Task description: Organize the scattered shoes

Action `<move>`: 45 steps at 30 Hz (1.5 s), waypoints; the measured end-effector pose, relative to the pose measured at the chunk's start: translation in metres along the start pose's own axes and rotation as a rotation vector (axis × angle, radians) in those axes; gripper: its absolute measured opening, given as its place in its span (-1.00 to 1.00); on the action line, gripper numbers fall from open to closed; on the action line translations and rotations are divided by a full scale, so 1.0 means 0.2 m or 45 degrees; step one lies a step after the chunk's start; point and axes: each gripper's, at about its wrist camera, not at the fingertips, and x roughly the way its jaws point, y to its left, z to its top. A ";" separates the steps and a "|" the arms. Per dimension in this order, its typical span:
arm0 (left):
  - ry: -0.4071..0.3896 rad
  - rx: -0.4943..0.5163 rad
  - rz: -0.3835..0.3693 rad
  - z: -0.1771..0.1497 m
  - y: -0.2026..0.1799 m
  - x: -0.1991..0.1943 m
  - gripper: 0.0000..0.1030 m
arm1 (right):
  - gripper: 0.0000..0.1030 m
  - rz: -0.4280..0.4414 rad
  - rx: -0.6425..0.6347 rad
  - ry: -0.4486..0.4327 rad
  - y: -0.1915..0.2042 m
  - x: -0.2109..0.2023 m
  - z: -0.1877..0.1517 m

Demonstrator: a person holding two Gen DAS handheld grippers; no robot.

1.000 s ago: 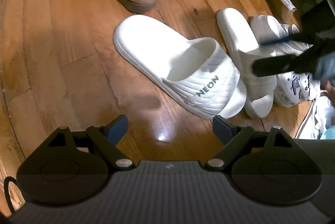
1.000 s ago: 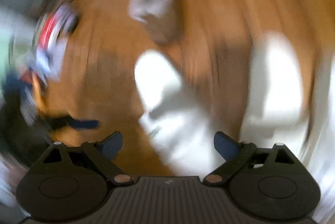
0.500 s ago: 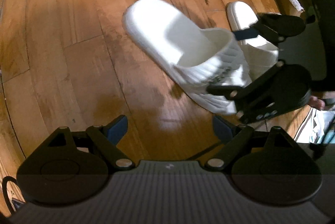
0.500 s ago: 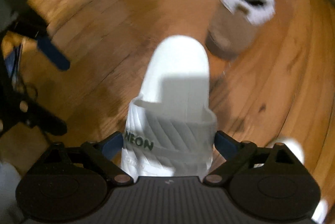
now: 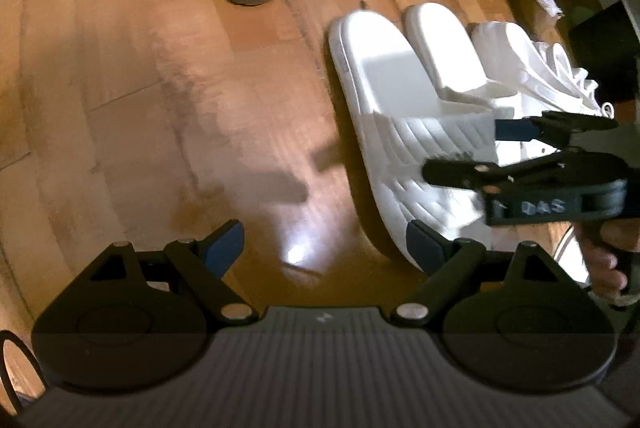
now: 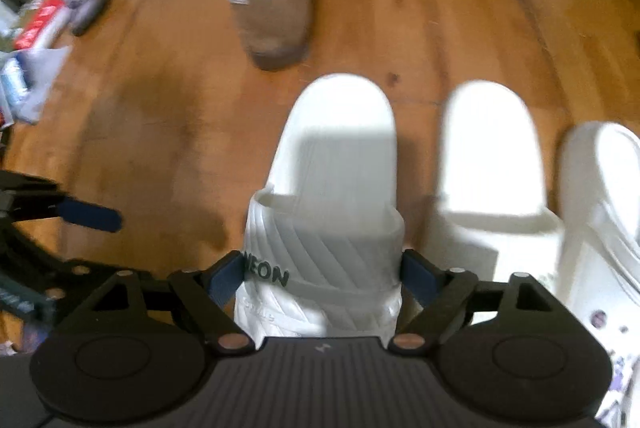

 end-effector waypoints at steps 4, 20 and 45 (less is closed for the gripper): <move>-0.032 -0.027 0.015 0.02 0.01 -0.01 0.71 | 0.72 0.027 0.091 -0.005 -0.02 -0.05 0.00; -0.394 -0.414 0.143 0.58 0.27 -0.18 0.72 | 0.79 0.266 0.049 -0.237 0.03 -0.32 0.23; -0.552 -0.419 0.427 0.95 0.37 0.19 -0.84 | 0.79 0.286 0.099 -0.131 -0.02 -0.23 0.23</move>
